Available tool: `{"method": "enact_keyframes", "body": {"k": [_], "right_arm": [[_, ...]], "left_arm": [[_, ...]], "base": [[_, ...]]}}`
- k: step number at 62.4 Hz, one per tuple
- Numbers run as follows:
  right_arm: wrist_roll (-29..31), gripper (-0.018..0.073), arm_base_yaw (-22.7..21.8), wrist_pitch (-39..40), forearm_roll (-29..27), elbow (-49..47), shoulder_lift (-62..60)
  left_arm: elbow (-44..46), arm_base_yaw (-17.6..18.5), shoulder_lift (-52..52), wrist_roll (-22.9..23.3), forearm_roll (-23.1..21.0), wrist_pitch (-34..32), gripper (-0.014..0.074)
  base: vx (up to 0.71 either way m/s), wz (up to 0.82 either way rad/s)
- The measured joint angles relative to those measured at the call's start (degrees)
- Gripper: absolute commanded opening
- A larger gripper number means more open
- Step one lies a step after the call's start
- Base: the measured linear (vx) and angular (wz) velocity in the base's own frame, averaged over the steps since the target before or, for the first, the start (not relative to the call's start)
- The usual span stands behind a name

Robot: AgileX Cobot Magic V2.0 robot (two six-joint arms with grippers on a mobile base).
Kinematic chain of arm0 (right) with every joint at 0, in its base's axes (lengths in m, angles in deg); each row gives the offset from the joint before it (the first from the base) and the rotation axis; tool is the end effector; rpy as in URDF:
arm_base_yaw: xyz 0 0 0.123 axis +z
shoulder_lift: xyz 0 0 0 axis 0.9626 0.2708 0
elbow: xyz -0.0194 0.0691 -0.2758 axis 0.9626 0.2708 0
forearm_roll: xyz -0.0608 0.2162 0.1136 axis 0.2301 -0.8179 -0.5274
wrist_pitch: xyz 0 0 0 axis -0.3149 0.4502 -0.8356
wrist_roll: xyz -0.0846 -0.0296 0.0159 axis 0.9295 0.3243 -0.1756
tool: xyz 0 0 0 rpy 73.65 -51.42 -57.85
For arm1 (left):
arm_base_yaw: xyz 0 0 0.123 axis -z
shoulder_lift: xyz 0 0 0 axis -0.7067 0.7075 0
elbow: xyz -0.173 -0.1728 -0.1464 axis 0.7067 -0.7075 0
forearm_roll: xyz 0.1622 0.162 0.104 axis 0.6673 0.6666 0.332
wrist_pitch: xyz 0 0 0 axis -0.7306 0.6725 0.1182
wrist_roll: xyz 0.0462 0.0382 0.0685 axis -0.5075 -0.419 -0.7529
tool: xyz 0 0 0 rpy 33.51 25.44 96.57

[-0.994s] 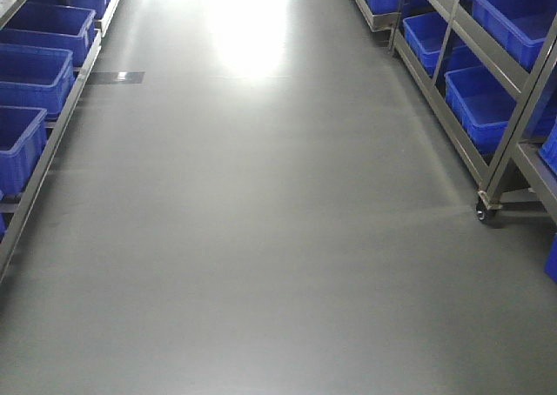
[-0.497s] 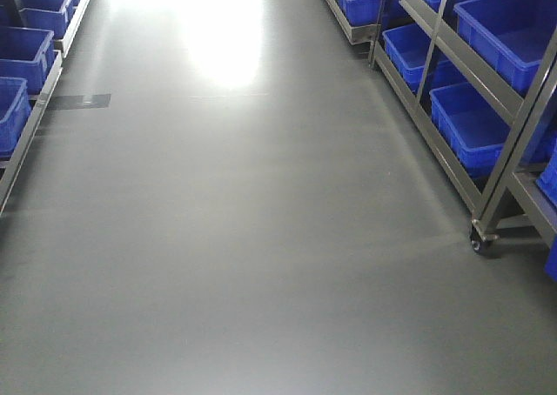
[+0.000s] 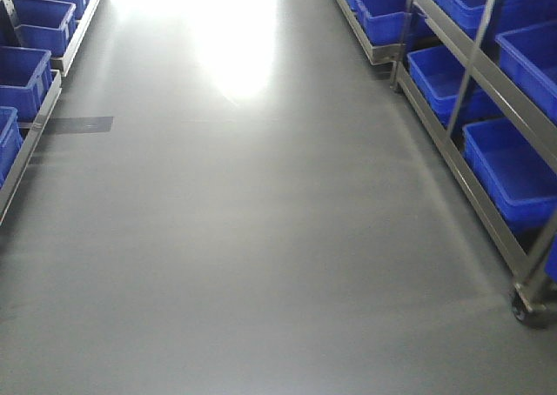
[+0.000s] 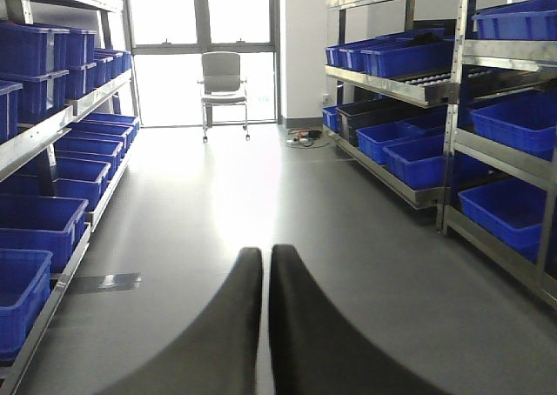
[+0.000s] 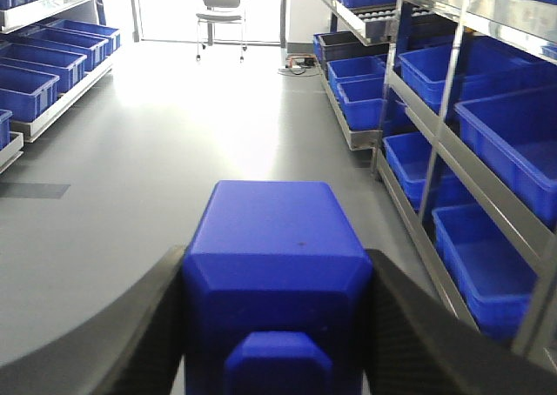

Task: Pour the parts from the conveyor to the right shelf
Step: 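Turn and drive down the aisle between blue bin shelves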

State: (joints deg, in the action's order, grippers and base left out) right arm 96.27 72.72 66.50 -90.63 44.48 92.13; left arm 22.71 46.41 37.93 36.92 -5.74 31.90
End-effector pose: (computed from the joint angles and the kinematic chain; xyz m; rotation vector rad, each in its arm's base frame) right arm 0.0581 0.0048 0.2620 -0.0490 1.7306 0.0213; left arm 0.0566 -0.0013 0.2012 0.0646 1.5338 0.0285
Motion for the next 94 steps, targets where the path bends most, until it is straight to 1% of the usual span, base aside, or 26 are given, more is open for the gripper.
{"method": "enact_keyframes", "body": {"k": [35, 73, 94], "right_arm": [[0.0, -0.0009, 0.0, 0.0, 0.0, 0.0, 0.0], [0.0, -0.0009, 0.0, 0.0, 0.0, 0.0, 0.0], [0.0, -0.0009, 0.0, 0.0, 0.0, 0.0, 0.0]], "left_arm": [[0.0, 0.0, 0.0, 0.0, 0.0, 0.0, -0.0006], [0.0, 0.0, 0.0, 0.0, 0.0, 0.0, -0.0006], [0.0, 0.0, 0.0, 0.0, 0.0, 0.0, -0.0006]], "base": [[0.59, 0.16], [0.59, -0.02], [0.61, 0.10]]}}
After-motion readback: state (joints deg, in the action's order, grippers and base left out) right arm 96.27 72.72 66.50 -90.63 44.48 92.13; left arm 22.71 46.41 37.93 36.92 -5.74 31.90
